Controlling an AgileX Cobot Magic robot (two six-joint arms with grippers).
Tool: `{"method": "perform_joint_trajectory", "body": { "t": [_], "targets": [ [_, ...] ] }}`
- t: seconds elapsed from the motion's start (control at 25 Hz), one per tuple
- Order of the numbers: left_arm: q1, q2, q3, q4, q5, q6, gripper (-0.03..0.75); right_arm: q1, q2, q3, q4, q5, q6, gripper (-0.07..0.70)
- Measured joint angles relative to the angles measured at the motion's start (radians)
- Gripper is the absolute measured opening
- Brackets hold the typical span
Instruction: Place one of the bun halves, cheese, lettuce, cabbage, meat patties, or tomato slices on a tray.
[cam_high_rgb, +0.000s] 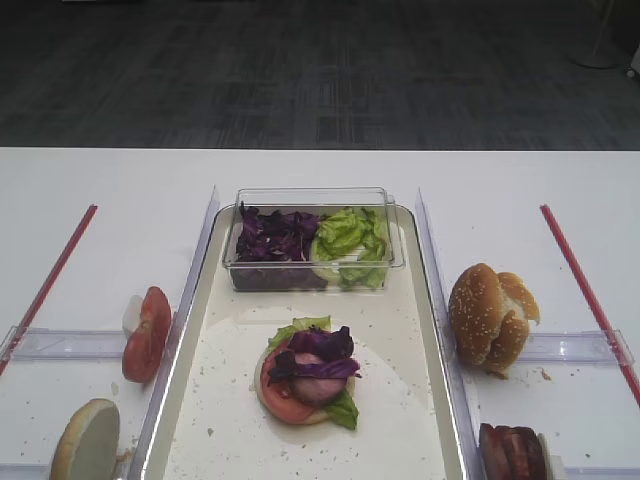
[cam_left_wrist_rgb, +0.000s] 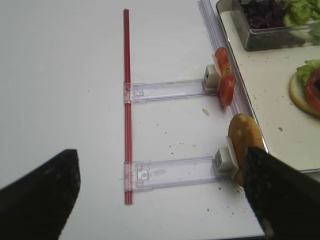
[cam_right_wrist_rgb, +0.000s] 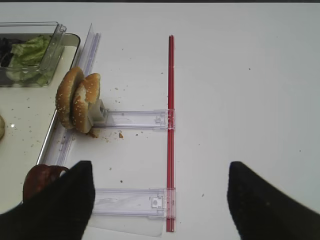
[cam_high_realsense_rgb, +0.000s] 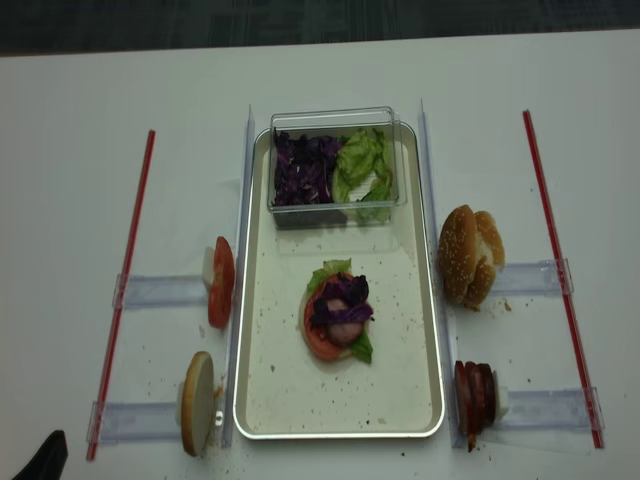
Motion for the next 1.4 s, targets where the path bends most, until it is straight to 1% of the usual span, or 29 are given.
{"method": "perform_joint_trajectory", "body": {
  "t": [0.44, 1.4],
  "targets": [
    [-0.002, 0.000, 0.000, 0.020, 0.000, -0.025, 0.608, 0.000, 0.000, 0.000, 0.000, 0.000, 0.000, 0.571],
    [-0.002, 0.000, 0.000, 0.020, 0.000, -0.029, 0.608, 0.000, 0.000, 0.000, 0.000, 0.000, 0.000, 0.571]
  ]
}}
